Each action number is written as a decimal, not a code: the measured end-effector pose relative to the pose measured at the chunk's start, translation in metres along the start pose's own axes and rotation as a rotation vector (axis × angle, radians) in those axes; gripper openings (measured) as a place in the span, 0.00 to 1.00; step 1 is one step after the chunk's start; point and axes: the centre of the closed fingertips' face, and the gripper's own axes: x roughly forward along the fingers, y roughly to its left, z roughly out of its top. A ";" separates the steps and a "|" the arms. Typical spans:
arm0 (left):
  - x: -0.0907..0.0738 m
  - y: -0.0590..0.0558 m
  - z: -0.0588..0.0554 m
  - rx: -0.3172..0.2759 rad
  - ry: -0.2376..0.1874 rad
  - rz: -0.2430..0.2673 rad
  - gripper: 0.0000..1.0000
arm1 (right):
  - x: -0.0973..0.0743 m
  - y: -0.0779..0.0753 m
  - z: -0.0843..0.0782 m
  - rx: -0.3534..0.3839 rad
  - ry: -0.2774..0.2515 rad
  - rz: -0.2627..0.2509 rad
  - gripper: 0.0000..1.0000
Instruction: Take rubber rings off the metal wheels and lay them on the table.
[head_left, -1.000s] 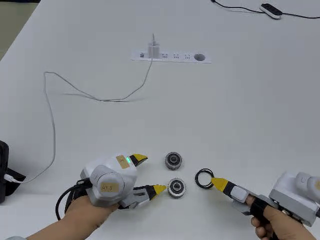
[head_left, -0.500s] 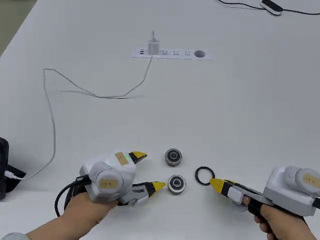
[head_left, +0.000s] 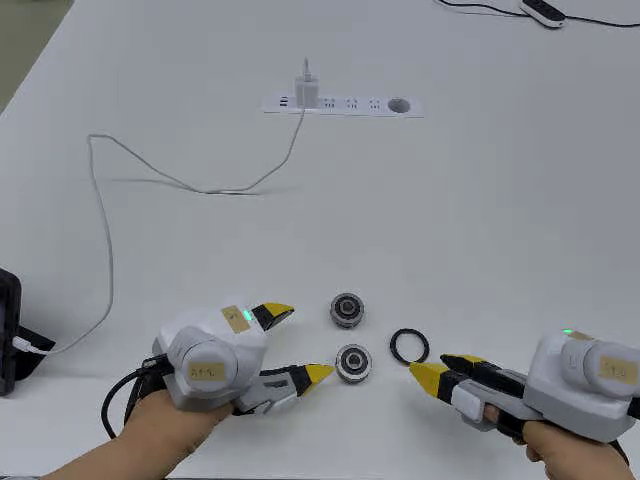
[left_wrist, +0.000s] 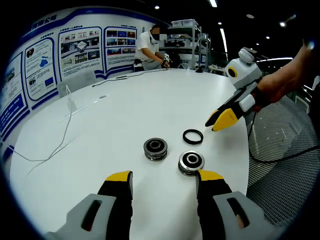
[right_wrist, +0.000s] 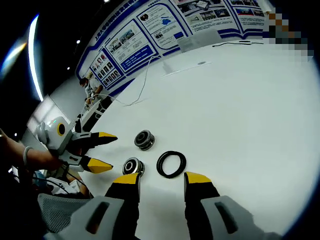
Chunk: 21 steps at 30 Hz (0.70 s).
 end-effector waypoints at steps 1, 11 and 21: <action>-0.001 0.000 0.000 -0.003 -0.001 -0.001 0.52 | 0.000 0.000 0.000 -0.002 0.001 0.000 0.38; -0.015 -0.007 -0.005 -0.034 -0.014 0.010 0.54 | -0.005 0.009 -0.006 -0.251 0.037 0.006 0.51; -0.027 -0.013 -0.005 -0.072 -0.039 0.018 0.59 | -0.005 0.016 -0.016 -0.409 0.068 -0.004 0.65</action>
